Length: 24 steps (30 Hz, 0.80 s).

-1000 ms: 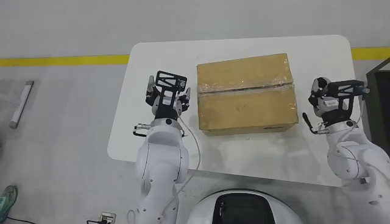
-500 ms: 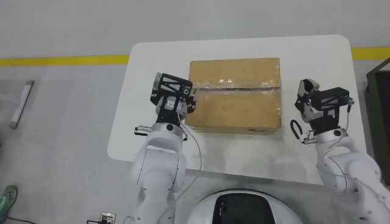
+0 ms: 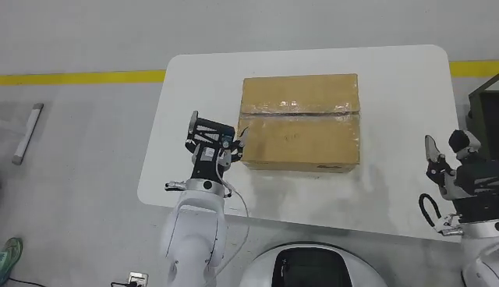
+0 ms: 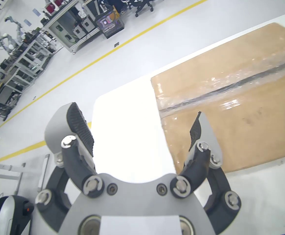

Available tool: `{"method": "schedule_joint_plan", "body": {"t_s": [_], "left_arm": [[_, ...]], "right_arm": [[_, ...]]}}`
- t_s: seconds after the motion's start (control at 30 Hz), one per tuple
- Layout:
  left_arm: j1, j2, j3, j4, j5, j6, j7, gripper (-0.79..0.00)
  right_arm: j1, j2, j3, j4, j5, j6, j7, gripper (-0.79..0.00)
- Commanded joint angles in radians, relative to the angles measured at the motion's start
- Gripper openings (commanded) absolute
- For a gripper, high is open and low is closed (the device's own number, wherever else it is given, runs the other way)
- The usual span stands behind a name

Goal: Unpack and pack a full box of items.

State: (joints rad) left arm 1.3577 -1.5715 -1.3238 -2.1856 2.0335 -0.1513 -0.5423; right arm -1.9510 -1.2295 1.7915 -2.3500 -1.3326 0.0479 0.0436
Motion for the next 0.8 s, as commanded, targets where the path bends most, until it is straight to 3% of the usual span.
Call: {"method": "schedule_joint_plan", "body": {"t_s": [0.0,0.03,0.2,0.3,0.77], "left_arm": [[0.008,0.000,-0.011,0.003,0.000,0.025,-0.006,0.000],[0.005,0.000,-0.008,0.002,0.002,0.017,-0.002,0.000],[0.008,0.000,-0.011,0.003,-0.001,0.025,-0.006,-0.001],[0.008,0.000,-0.011,0.003,-0.001,0.025,-0.006,0.000],[0.008,0.000,-0.011,0.003,-0.001,0.025,-0.006,-0.001]], "right_arm": [[0.001,0.000,0.000,0.000,-0.001,0.003,0.002,0.000],[-0.001,0.000,0.001,0.000,-0.001,0.001,0.002,-0.284],[0.001,0.000,0.000,0.000,-0.001,0.003,0.002,-0.073],[0.001,0.000,0.000,0.000,-0.001,0.003,0.002,-0.017],[0.001,0.000,0.000,0.000,-0.001,0.003,0.002,-0.001]]}}
